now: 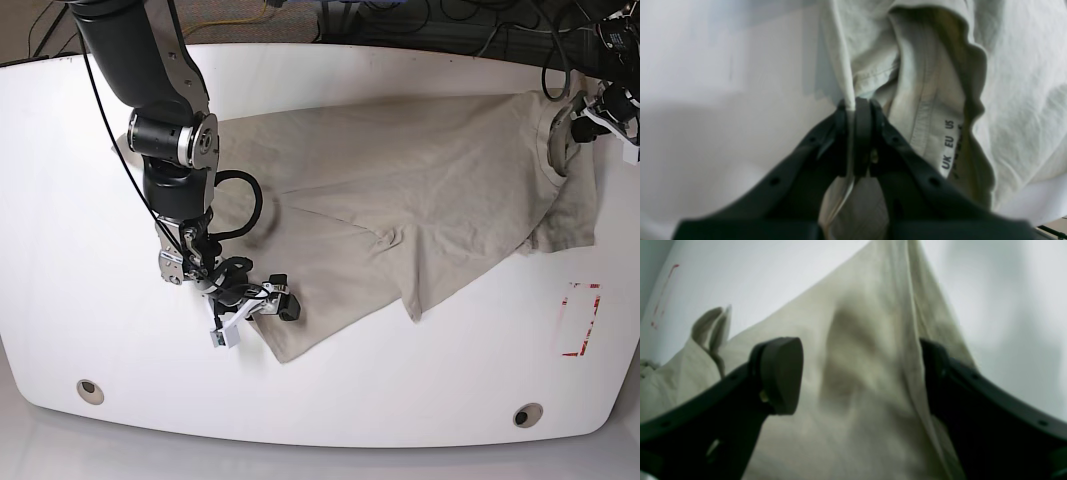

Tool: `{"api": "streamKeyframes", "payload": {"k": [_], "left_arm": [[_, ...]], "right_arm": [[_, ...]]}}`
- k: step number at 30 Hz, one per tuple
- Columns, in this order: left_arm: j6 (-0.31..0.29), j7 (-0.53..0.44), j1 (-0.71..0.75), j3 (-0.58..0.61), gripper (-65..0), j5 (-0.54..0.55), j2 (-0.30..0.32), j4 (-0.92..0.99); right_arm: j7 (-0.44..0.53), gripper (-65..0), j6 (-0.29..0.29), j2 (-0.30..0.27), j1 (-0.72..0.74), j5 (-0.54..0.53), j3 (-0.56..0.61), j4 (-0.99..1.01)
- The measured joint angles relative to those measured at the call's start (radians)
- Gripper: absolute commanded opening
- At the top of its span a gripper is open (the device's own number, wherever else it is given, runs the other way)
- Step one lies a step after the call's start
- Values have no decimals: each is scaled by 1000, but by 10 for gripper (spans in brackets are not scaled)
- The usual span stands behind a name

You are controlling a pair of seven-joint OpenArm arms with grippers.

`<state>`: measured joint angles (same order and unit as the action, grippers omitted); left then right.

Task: Layout the t-shirt on the table in an organized manner, then fold the t-shirt properly
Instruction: 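Move the right gripper over the shirt toward its hem to grasp, then lower the right gripper onto the hem corner and close it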

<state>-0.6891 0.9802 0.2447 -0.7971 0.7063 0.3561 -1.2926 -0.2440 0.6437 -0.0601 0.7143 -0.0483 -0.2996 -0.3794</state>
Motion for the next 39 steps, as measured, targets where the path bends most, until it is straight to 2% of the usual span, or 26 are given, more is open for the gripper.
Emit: {"api": "streamKeyframes", "payload": {"k": [5,7,9,12,15,16,17,23,25,28,30,32,34,36,39], "left_arm": [[0,0,0,0,-644,0,1,0],[0,0,0,4,-644,1,5,0],[0,0,3,22,-644,0,15,1],[0,0,2,35,-644,0,21,1],[0,0,2,38,-644,0,20,1],[0,0,2,38,-644,1,19,1],[0,0,2,38,-644,1,19,1],[0,0,2,38,-644,0,19,1],[0,0,2,38,-644,1,19,1],[0,0,2,38,-644,1,19,1],[0,0,2,38,-644,1,19,1],[0,0,2,38,-644,1,19,1],[0,0,2,38,-644,1,19,1],[0,0,2,38,-644,1,19,1],[0,0,2,38,-644,1,19,1]], "right_arm": [[1,-185,0,-5,0,0,0,0],[1,-212,0,-7,0,0,0,0],[1,-271,0,-7,0,0,0,0],[1,-422,0,-9,0,1,0,-1],[0,-545,0,-12,0,1,1,-1],[2,-566,0,-14,0,7,0,-1],[4,-580,0,-17,0,21,0,-1],[1,-568,-1,-26,0,74,0,-1],[2,-555,-1,-26,0,75,0,-1],[8,-480,-1,-25,0,76,0,-1],[23,-398,-3,-23,0,76,0,-1],[35,-303,-28,-21,0,76,0,-1],[42,-189,-71,-21,0,76,0,-1],[61,-101,-105,-24,0,73,0,-1],[66,-14,-127,-36,0,71,0,-3]]}}
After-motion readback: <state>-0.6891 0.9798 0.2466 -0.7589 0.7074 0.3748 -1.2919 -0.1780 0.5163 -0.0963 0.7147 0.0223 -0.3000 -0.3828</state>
